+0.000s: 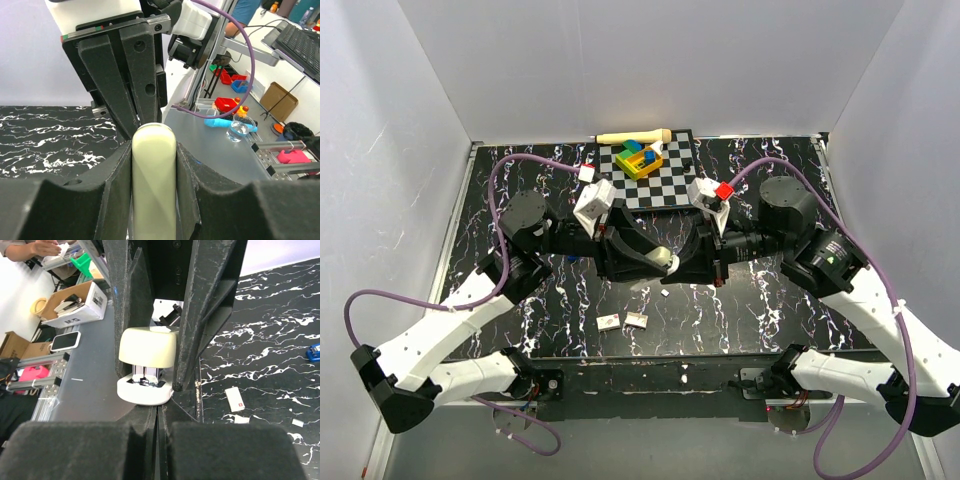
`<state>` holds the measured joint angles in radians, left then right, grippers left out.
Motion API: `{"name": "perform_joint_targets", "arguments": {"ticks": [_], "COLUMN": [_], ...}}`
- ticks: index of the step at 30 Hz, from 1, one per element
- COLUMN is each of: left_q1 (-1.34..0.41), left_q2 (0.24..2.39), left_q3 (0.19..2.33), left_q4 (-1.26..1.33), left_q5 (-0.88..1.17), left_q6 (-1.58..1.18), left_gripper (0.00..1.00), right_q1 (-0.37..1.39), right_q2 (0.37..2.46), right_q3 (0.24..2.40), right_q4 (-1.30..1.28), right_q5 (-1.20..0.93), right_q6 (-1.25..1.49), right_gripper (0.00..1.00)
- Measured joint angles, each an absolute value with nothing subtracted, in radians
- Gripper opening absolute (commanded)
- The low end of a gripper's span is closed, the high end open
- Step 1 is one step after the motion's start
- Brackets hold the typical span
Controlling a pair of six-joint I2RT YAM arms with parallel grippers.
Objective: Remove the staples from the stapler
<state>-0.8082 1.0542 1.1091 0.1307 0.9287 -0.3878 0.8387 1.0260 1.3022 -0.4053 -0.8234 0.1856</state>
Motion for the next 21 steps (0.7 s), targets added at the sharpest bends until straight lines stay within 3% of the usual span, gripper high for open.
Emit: {"name": "perform_joint_targets", "arguments": {"ticks": [12, 21], "left_q1": [-0.858, -0.892], "left_q2": [1.074, 1.031], "left_q3": [1.161, 1.163], "left_q4": [0.075, -0.062], "left_q5": [0.922, 0.756], "left_q6": [-0.318, -0.251], "left_gripper": [0.00, 0.00], "right_q1": [0.837, 0.838], "right_q2": [1.045, 1.005], "right_q3": [1.361, 1.302], "right_q4": [-0.481, -0.464], "right_q5": [-0.875, -0.771], "right_q6": [0.192, 0.172], "right_gripper": [0.01, 0.01]}}
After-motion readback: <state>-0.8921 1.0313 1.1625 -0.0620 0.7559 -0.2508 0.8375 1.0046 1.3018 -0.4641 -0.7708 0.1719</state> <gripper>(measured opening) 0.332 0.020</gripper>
